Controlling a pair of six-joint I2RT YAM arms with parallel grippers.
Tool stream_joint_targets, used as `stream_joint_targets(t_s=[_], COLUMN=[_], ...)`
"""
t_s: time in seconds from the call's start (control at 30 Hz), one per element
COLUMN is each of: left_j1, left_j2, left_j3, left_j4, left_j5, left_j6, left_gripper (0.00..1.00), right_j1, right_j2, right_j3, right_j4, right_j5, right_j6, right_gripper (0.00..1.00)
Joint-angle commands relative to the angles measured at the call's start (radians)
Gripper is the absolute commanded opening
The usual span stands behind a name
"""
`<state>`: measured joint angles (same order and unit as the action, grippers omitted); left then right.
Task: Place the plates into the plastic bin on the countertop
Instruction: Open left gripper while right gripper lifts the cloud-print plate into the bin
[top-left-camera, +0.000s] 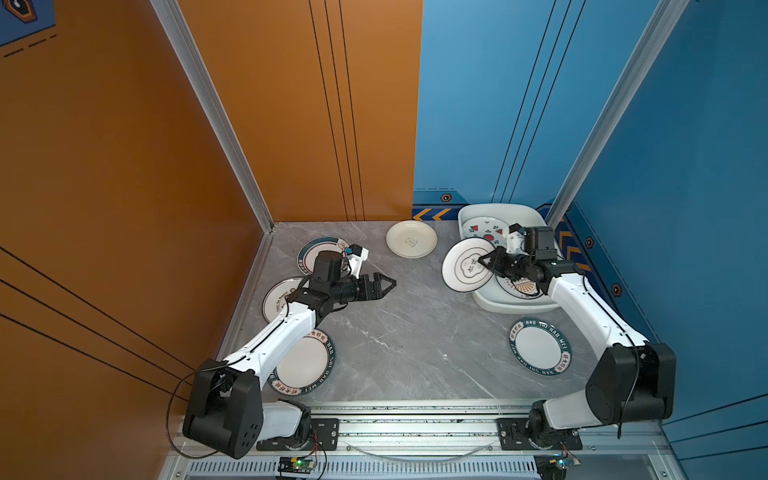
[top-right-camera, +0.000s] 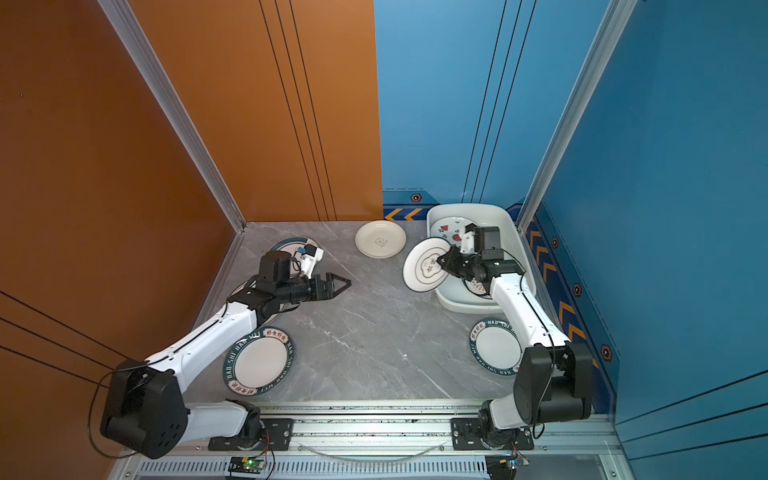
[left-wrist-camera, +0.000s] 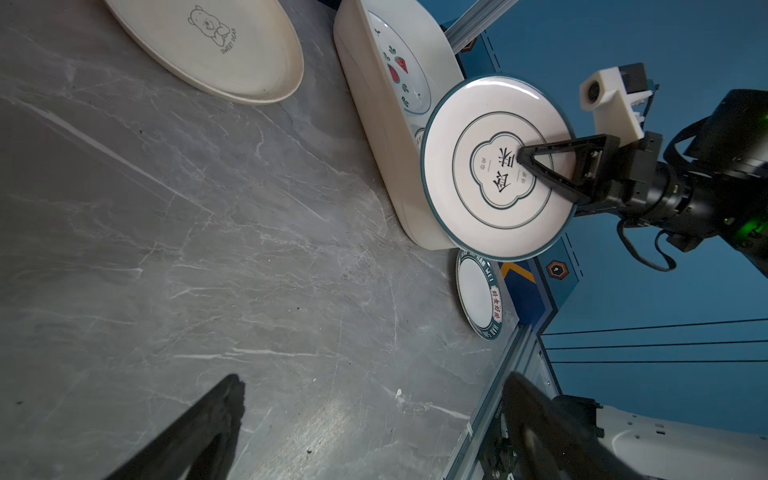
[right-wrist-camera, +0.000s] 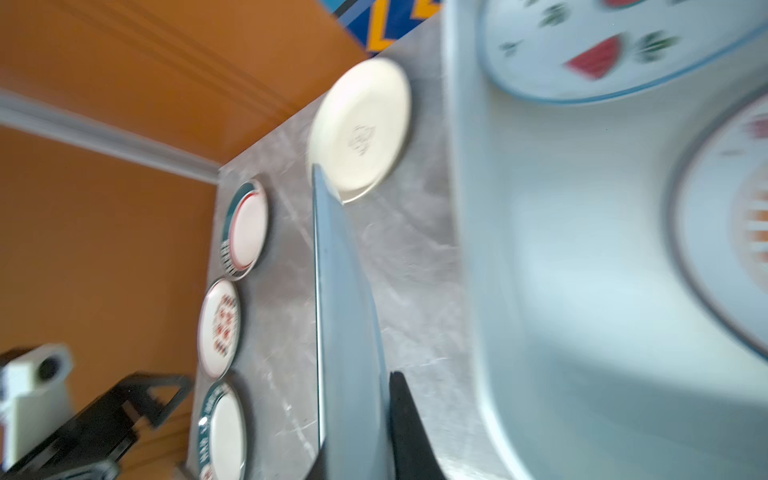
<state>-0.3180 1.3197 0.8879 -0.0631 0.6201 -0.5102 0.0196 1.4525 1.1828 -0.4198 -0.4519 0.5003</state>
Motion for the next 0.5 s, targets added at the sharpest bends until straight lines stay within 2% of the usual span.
stream_joint_targets(t_s=[0.0,0.1,0.47], left_j1=[-0.020,-0.032,-0.055], left_j2=[-0.002,0.030,0.081], left_j3=[-0.028,-0.023,-0.001], left_j4=[0.034,0.011,0.019], left_j5=[-0.037,-0.046,-0.039], left_j6=[-0.002,0.018,0.021], left_gripper=[0.98,0.98,0.98], right_j1=[-0.078,-0.136,-0.318], right_j2=[-0.029,-0.012,0.150], right_j3=[0.015,0.017,0.029], right_j4=[-0.132,-0.128,-0.033], right_j5=[0.204,0.249,0.229], right_j6=[-0.072,-0.079,-0.046], right_gripper=[0.00,0.00,0.00])
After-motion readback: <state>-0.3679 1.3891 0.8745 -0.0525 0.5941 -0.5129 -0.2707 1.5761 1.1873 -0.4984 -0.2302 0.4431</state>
